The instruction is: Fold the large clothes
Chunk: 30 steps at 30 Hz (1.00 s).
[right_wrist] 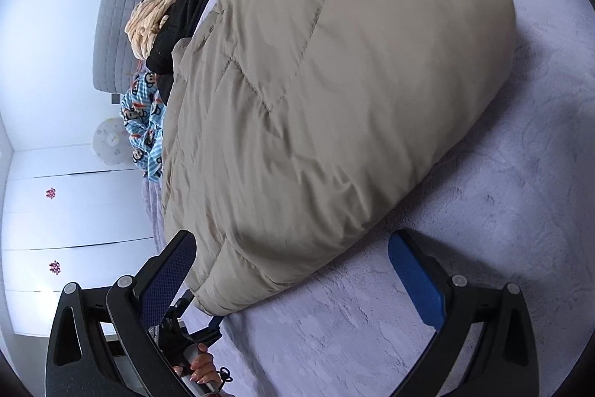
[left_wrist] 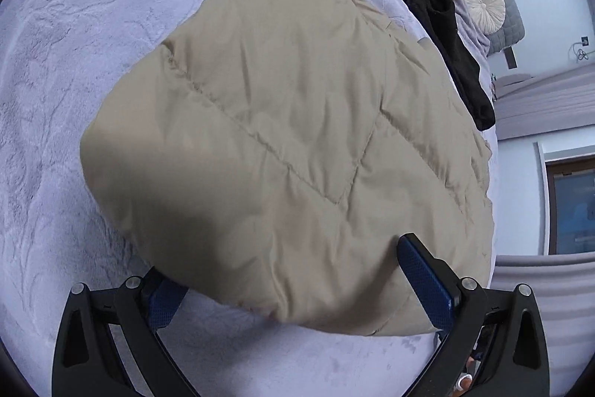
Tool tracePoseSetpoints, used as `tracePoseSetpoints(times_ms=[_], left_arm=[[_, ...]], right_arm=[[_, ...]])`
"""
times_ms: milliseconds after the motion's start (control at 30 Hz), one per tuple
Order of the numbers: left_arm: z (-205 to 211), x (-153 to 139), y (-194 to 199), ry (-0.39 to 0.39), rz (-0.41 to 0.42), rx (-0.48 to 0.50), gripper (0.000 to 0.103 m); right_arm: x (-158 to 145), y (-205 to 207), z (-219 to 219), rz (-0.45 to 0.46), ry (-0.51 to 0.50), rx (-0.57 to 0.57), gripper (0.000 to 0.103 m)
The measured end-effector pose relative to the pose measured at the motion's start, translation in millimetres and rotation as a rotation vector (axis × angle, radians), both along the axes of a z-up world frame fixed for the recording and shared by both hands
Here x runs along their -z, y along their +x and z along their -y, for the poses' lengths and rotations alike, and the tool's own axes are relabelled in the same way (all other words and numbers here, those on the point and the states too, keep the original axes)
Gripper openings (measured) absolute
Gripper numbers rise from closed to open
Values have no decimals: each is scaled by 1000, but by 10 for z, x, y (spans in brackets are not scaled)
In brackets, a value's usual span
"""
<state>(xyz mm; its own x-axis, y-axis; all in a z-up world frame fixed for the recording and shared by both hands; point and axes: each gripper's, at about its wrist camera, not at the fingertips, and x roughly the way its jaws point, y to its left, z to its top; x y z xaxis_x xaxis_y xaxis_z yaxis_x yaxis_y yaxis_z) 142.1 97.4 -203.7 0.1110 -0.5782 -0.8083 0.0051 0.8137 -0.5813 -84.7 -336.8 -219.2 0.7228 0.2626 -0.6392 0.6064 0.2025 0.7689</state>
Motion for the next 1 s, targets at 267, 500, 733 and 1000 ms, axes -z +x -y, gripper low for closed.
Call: tracePoseSetpoints(times_ms=[267,500,733,1000], left_arm=[[196,54,205,-14,4,-90,103],[156,284,266,-136,-70,-164,88],[238,-97,225,-62,99,-65,22],[209,-594,60,-12,263,82,19]], right_arm=[[104,242,149,82,71,33,103],[240,513,145,80,79,1,103],[270,455,163,51,128,45,53],[-41,265,37,114,65,52,25]])
